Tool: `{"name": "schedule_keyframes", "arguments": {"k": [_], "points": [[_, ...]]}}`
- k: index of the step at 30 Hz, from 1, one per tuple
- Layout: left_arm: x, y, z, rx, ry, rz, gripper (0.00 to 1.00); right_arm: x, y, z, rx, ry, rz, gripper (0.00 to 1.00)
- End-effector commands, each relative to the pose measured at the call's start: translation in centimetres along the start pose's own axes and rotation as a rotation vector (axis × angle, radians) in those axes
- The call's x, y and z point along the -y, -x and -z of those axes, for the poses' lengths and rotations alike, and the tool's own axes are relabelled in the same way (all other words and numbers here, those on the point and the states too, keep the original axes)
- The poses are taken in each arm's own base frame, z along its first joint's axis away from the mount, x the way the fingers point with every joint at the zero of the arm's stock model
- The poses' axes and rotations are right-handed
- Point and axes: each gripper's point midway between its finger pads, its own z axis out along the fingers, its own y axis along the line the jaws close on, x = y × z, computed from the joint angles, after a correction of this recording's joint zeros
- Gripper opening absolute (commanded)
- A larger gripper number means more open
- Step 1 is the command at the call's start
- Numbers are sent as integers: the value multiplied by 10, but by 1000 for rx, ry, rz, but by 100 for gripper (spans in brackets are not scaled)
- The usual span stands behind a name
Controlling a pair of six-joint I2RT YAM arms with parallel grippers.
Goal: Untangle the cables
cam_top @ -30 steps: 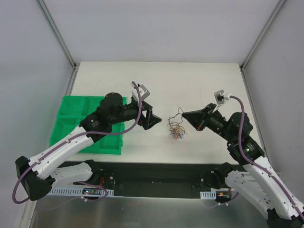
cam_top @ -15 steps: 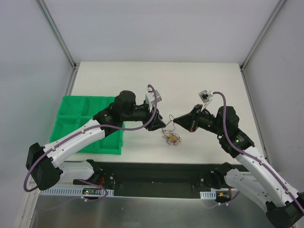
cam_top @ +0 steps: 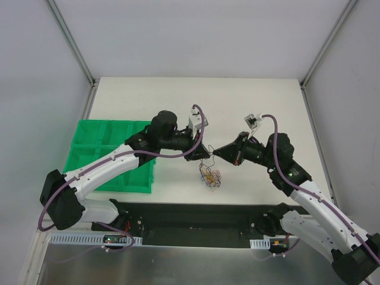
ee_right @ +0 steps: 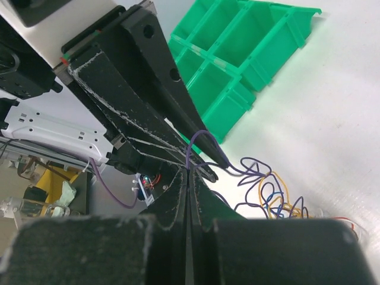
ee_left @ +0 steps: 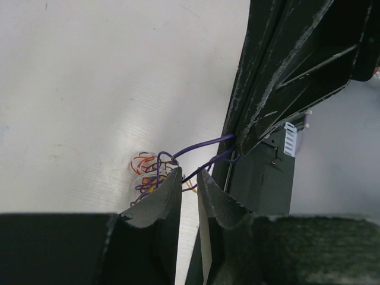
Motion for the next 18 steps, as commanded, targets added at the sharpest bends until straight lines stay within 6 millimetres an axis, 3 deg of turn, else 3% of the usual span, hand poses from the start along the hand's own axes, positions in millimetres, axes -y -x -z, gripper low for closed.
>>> {"name": "schedule_keyframes", "arguments": {"k": [1, 3, 8, 10, 12, 15, 18], "points": [[18, 25, 2, 61, -72, -59, 10, -18, 14, 0, 51, 74, 22, 1], [20, 24, 2, 60, -85, -63, 1, -18, 14, -1, 56, 75, 15, 1], [24, 23, 1, 57, -116, -66, 0, -18, 19, 0, 80, 67, 19, 3], [27, 24, 3, 69, -121, -77, 0, -4, 19, 1, 87, -12, 41, 16], [28, 25, 8, 82, -115, -86, 0, 26, 12, 8, 61, -176, 53, 30], [34, 30, 17, 117, -109, -103, 0, 66, -3, 19, 12, -375, 71, 42], [33, 34, 23, 156, -77, -115, 0, 68, -17, 13, -30, -335, 65, 50]]}}
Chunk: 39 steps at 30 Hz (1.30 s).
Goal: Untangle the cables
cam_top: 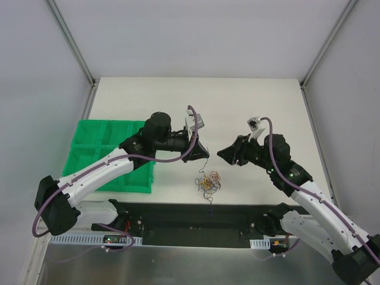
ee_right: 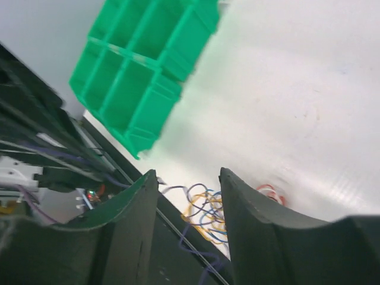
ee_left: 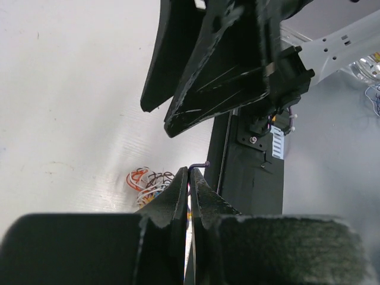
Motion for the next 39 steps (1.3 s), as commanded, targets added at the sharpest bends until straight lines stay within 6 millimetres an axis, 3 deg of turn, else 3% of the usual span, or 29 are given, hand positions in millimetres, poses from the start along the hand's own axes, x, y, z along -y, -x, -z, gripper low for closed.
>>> {"name": "schedule_keyframes", "arguments": {"k": [1, 5, 9, 13, 17, 18, 20, 22, 26, 29, 32, 34, 39], "points": [[15, 28, 14, 116, 0, -79, 0, 15, -14, -3, -45, -49, 53, 53], [13, 35, 18, 142, 35, -81, 0, 14, -29, -12, -62, 4, 54, 65], [0, 47, 17, 171, 109, -54, 0, 5, -46, -21, -105, 69, 56, 69], [-2, 71, 18, 185, 159, 10, 0, 9, -64, -37, -104, 39, 111, 74], [11, 103, 21, 231, 132, 50, 0, 21, -73, -68, -79, -54, 74, 75], [18, 110, 21, 237, 105, 54, 0, 24, -70, -76, -62, -101, 53, 71], [34, 128, 26, 259, 50, 53, 0, 48, -64, -90, -39, -265, -5, 59], [53, 159, 43, 311, 41, 20, 0, 78, -66, -93, -28, -430, -37, 59], [93, 231, 108, 473, 128, -111, 0, 132, -84, -81, -27, -613, -76, 59], [104, 265, 157, 565, 274, -168, 0, 169, -93, -60, -42, -727, -90, 58], [104, 286, 192, 644, 401, -199, 0, 193, -91, -44, -48, -789, -109, 56], [105, 294, 206, 680, 445, -218, 0, 209, -89, -32, -51, -832, -138, 55], [105, 308, 220, 713, 498, -254, 0, 246, -73, 4, -19, -1003, -183, 54]]}}
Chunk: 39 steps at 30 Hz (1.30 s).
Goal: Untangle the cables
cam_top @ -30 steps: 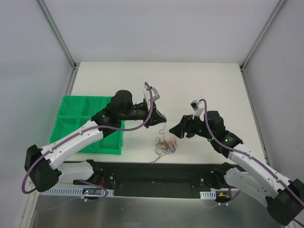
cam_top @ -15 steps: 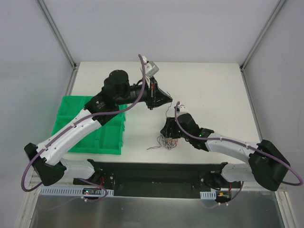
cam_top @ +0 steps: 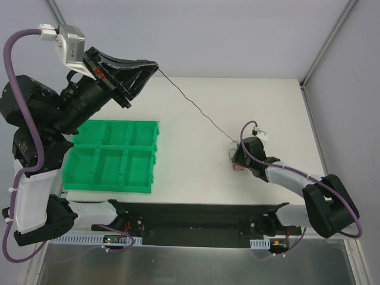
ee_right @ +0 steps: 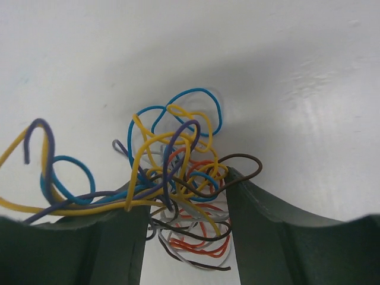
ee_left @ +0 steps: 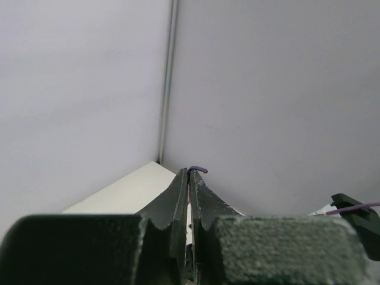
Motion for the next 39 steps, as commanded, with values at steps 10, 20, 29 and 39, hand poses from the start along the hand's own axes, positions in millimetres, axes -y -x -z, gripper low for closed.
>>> {"name": "schedule_keyframes", "arguments": {"k": [10, 20, 29, 39], "points": [[-49, 31, 9, 66, 277, -156, 0, 107, 45, 9, -57, -330, -183, 68], [-60, 14, 6, 26, 320, -156, 0, 117, 68, 11, -54, -317, -167, 77], [-42, -107, -44, -239, 123, 30, 0, 15, 39, 54, -207, 245, -7, 94], [-35, -154, -40, -330, 69, 96, 0, -22, 37, 96, -129, 401, -529, 96]]}}
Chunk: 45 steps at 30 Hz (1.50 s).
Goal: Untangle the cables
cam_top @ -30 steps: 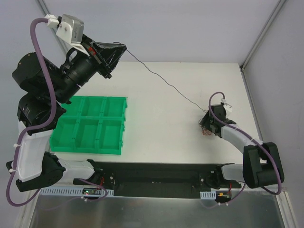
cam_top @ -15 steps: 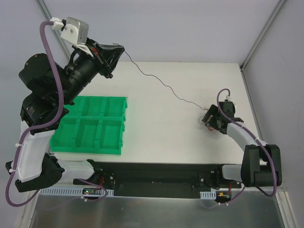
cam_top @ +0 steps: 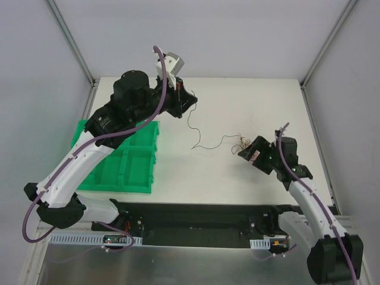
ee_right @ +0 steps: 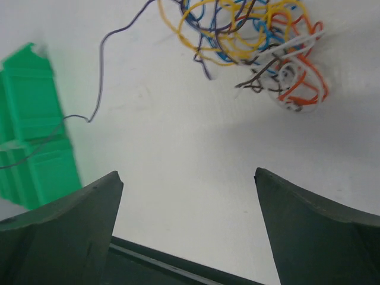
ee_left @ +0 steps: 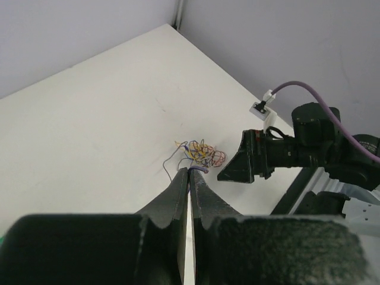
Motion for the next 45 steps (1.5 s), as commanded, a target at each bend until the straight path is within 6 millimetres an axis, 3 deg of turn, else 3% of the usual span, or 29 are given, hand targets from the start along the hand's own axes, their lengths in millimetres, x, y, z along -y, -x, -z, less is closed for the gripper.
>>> {"name": "schedule_keyframes", "arguments": {"k": [1, 4, 9, 16, 19, 22, 25, 26, 29, 32, 36, 38, 39, 41, 43, 45], "points": [[27, 34, 29, 124, -115, 19, 0, -52, 9, 6, 112, 280, -451, 96], [33, 32, 39, 126, -146, 25, 0, -66, 29, 3, 230, 319, -597, 96], [36, 25, 52, 125, -165, 12, 0, -90, 52, -16, 263, 325, -705, 97], [47, 29, 68, 141, -224, 11, 0, -122, 52, -76, 152, 303, -820, 87], [54, 27, 77, 138, -259, 4, 0, -130, 62, -94, 156, 324, -839, 73], [53, 20, 88, 126, -259, 1, 0, -128, 70, -104, 180, 305, -825, 44], [46, 7, 99, 119, -230, 0, 0, -131, 89, -108, 168, 322, -795, 25], [42, 3, 102, 119, -206, 0, 0, -139, 101, -105, 161, 366, -775, 14], [22, -13, 108, 115, -109, 13, 0, -167, 145, -67, 141, 480, -632, 5], [7, -33, 106, 88, -40, 43, 0, -198, 180, 5, 187, 458, -363, 3], [6, -38, 99, 67, -36, 48, 0, -218, 199, 108, 367, 442, -177, 1], [7, -34, 97, 69, -40, 40, 0, -228, 195, 146, 427, 487, -84, 1], [7, -32, 96, 72, -40, 38, 0, -226, 190, 155, 443, 478, -39, 1], [8, -32, 93, 65, -46, 36, 0, -207, 176, 155, 454, 427, -17, 1], [9, -35, 88, 50, -52, 45, 0, -169, 147, 116, 401, 358, -50, 1], [9, -41, 83, 31, -58, 54, 0, -121, 105, 62, 270, 271, -108, 1]]}}
